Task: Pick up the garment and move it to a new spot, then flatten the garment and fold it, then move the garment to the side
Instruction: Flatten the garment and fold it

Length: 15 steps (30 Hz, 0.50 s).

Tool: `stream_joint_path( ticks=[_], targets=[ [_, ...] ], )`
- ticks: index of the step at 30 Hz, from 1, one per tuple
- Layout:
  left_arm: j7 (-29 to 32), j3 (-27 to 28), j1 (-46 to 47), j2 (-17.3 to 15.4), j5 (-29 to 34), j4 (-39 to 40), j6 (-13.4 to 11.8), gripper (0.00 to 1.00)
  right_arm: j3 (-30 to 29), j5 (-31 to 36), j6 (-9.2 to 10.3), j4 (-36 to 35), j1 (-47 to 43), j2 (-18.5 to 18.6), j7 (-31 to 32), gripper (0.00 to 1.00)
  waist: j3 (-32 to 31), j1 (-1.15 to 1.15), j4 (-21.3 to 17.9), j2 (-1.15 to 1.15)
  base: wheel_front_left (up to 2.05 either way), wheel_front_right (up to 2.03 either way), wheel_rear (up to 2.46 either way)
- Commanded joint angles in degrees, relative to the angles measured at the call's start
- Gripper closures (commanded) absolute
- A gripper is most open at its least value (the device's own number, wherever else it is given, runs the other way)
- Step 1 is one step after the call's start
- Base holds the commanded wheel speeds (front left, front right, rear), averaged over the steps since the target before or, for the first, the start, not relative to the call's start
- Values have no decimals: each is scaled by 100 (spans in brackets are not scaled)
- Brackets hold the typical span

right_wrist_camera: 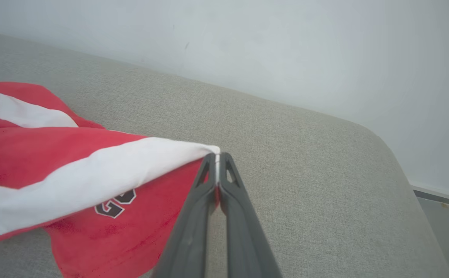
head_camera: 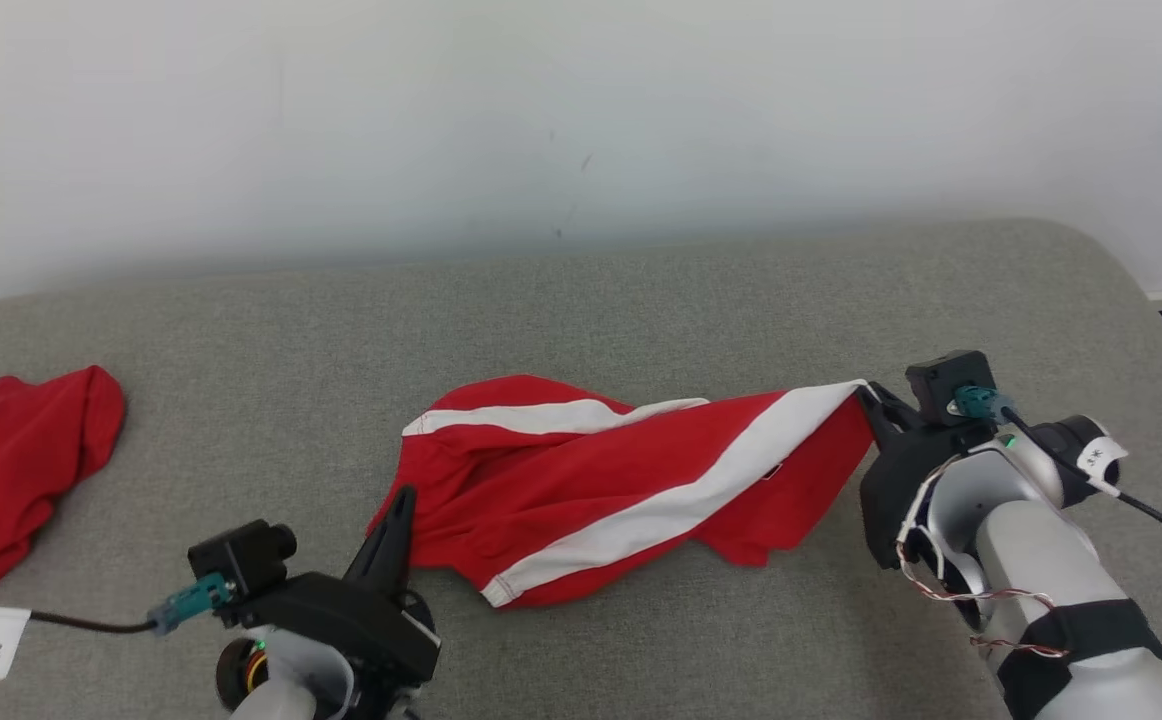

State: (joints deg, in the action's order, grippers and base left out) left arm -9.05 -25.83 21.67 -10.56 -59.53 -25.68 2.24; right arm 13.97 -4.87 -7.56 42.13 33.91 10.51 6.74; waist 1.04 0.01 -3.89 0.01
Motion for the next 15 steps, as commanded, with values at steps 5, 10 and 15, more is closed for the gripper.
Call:
stream_joint_path(
  ticks=[5, 10, 15],
  targets=[
    [340, -329, -536, -295, 367, 172, -542, 33, -242, -70, 15, -934, -647, 237, 733, 100, 104, -1, 2, -1, 0, 0, 0],
    [486, -805, -522, -260, 715, -39, -438, 0, -427, -51, 15, -1193, -1173, 170, 992, 0, 186, -1, 33, -1, 0, 0, 0],
    [477, -1160, -275, -147, 1052, -400, -391, 0, -618, 96, 15, -1291, -1372, 42, 1016, 0, 282, -1, -20, -1, 0, 0, 0]
  ],
)
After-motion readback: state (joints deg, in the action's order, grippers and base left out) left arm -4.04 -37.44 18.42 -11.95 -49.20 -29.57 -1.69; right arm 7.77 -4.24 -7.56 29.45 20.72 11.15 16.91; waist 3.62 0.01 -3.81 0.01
